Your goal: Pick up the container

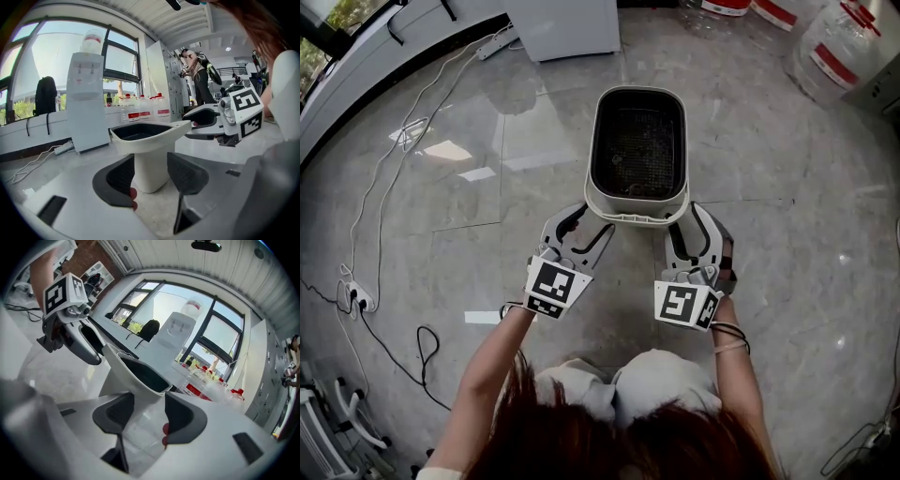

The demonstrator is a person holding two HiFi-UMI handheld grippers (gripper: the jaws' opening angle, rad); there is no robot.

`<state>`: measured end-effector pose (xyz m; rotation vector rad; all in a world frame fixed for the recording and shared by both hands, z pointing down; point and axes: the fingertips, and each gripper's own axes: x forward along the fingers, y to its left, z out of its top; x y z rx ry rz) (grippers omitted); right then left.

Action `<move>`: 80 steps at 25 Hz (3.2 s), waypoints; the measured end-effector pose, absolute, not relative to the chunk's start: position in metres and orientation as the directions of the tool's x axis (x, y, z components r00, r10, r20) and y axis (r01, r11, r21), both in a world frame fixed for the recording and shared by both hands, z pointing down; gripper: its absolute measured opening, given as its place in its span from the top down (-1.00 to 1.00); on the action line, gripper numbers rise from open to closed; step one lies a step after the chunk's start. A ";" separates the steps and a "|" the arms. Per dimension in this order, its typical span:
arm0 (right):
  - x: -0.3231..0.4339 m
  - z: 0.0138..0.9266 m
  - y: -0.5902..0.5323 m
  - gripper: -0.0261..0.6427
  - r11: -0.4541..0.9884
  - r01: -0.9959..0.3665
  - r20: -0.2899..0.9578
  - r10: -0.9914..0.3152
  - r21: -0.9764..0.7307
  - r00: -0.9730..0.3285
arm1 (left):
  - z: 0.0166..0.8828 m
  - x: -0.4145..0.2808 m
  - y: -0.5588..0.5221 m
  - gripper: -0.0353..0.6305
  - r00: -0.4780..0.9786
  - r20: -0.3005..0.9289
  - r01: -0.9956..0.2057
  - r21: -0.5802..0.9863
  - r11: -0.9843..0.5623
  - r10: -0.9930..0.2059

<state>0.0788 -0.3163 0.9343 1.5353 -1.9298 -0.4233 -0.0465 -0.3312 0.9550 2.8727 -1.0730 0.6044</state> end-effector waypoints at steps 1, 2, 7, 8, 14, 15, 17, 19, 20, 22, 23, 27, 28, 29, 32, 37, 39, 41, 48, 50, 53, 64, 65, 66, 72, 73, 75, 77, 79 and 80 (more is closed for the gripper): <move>0.079 0.930 -0.318 0.33 0.266 -0.744 0.263 -0.957 0.613 -0.125 | 0.952 -0.047 -0.335 0.25 0.681 0.354 -0.644 -0.126 -0.754 -0.641; 0.079 0.925 -0.320 0.33 0.262 -0.740 0.254 -0.959 0.619 -0.127 | 0.948 -0.047 -0.339 0.25 0.672 0.348 -0.654 -0.136 -0.745 -0.653; 0.080 0.903 -0.327 0.33 0.245 -0.751 0.219 -0.966 0.614 -0.136 | 0.933 -0.043 -0.348 0.25 0.649 0.314 -0.676 -0.180 -0.714 -0.693; 0.079 0.900 -0.329 0.33 0.243 -0.752 0.214 -0.967 0.613 -0.138 | 0.930 -0.043 -0.349 0.24 0.644 0.308 -0.679 -0.193 -0.708 -0.701; 0.076 0.891 -0.337 0.33 0.238 -0.763 0.203 -0.969 0.602 -0.142 | 0.923 -0.052 -0.361 0.21 0.592 0.288 -0.726 -0.215 -0.653 -0.753; 0.075 0.891 -0.338 0.33 0.239 -0.764 0.205 -0.968 0.599 -0.142 | 0.920 -0.053 -0.362 0.21 0.588 0.277 -0.731 -0.223 -0.645 -0.760; 0.073 0.892 -0.338 0.33 0.242 -0.769 0.209 -0.967 0.592 -0.144 | 0.909 -0.053 -0.365 0.20 0.585 0.235 -0.732 -0.260 -0.630 -0.776; 0.071 0.891 -0.339 0.35 0.235 -0.778 0.203 -0.969 0.583 -0.141 | 0.896 -0.051 -0.367 0.20 0.585 0.183 -0.719 -0.334 -0.610 -0.790; 0.071 0.889 -0.340 0.36 0.226 -0.784 0.195 -0.971 0.578 -0.136 | 0.891 -0.050 -0.367 0.20 0.585 0.165 -0.709 -0.371 -0.599 -0.794; 0.072 0.884 -0.342 0.38 0.208 -0.797 0.177 -0.976 0.567 -0.129 | 0.890 -0.046 -0.368 0.21 0.584 0.151 -0.700 -0.404 -0.589 -0.798; 0.073 0.881 -0.344 0.39 0.202 -0.801 0.168 -0.977 0.563 -0.128 | 0.888 -0.044 -0.369 0.21 0.586 0.141 -0.699 -0.411 -0.586 -0.798; 0.077 0.867 -0.354 0.47 0.179 -0.806 0.135 -0.983 0.564 -0.124 | 0.866 -0.031 -0.382 0.27 0.594 0.079 -0.681 -0.481 -0.553 -0.801; 0.079 0.863 -0.356 0.50 0.171 -0.811 0.126 -0.985 0.560 -0.120 | 0.861 -0.028 -0.386 0.33 0.592 0.066 -0.680 -0.494 -0.542 -0.803; 0.080 0.859 -0.359 0.52 0.162 -0.816 0.118 -0.986 0.556 -0.116 | 0.856 -0.026 -0.390 0.36 0.589 0.055 -0.683 -0.499 -0.533 -0.806; 0.084 0.849 -0.368 0.57 0.139 -0.826 0.100 -0.990 0.547 -0.100 | 0.847 -0.025 -0.399 0.42 0.572 0.039 -0.701 -0.496 -0.513 -0.819; 0.087 0.839 -0.380 0.62 0.104 -0.821 0.083 -0.994 0.562 -0.069 | 0.837 -0.025 -0.412 0.51 0.552 0.051 -0.705 -0.505 -0.498 -0.832; 0.087 0.834 -0.383 0.63 0.098 -0.825 0.076 -0.995 0.557 -0.066 | 0.832 -0.025 -0.415 0.53 0.550 0.050 -0.710 -0.498 -0.498 -0.834; 0.087 0.828 -0.384 0.65 0.092 -0.828 0.063 -0.996 0.552 -0.069 | 0.824 -0.027 -0.416 0.56 0.546 0.038 -0.720 -0.489 -0.492 -0.837; 0.088 0.815 -0.390 0.68 0.087 -0.836 0.042 -0.996 0.542 -0.076 | 0.815 -0.026 -0.418 0.61 0.544 0.071 -0.727 -0.457 -0.512 -0.836; 0.086 0.813 -0.392 0.69 0.099 -0.836 0.050 -0.995 0.540 -0.086 | 0.812 -0.027 -0.417 0.63 0.544 0.090 -0.728 -0.444 -0.522 -0.835; 0.082 0.811 -0.391 0.69 0.133 -0.834 0.087 -0.991 0.535 -0.102 | 0.804 -0.029 -0.416 0.63 0.546 0.108 -0.730 -0.424 -0.535 -0.831; 0.082 0.752 -0.377 0.70 0.167 -0.834 0.106 -0.986 0.526 -0.131 | 0.745 -0.027 -0.400 0.63 0.558 0.148 -0.727 -0.388 -0.567 -0.816; 0.082 0.743 -0.376 0.70 0.168 -0.834 0.108 -0.986 0.525 -0.130 | 0.736 -0.027 -0.398 0.63 0.560 0.148 -0.726 -0.386 -0.569 -0.815; 0.082 0.732 -0.375 0.70 0.168 -0.833 0.106 -0.986 0.528 -0.132 | 0.726 -0.027 -0.397 0.63 0.562 0.148 -0.725 -0.386 -0.570 -0.814; 0.080 0.665 -0.375 0.70 0.168 -0.825 0.118 -0.985 0.540 -0.123 | 0.659 -0.029 -0.396 0.63 0.570 0.151 -0.717 -0.390 -0.578 -0.808; 0.081 0.654 -0.375 0.70 0.170 -0.826 0.125 -0.985 0.537 -0.121 | 0.648 -0.028 -0.396 0.63 0.569 0.156 -0.716 -0.388 -0.580 -0.807; 0.082 0.632 -0.374 0.70 0.175 -0.827 0.139 -0.983 0.535 -0.118 | 0.626 -0.028 -0.395 0.63 0.565 0.169 -0.717 -0.384 -0.582 -0.808; 0.082 0.610 -0.373 0.70 0.181 -0.827 0.154 -0.981 0.532 -0.116 | 0.604 -0.028 -0.394 0.63 0.556 0.187 -0.723 -0.371 -0.582 -0.810; 0.082 0.586 -0.371 0.70 0.190 -0.829 0.173 -0.978 0.526 -0.114 | 0.581 -0.028 -0.391 0.63 0.551 0.202 -0.729 -0.355 -0.585 -0.810; 0.082 0.572 -0.370 0.70 0.195 -0.827 0.182 -0.977 0.527 -0.115 | 0.568 -0.029 -0.389 0.63 0.549 0.207 -0.732 -0.348 -0.586 -0.809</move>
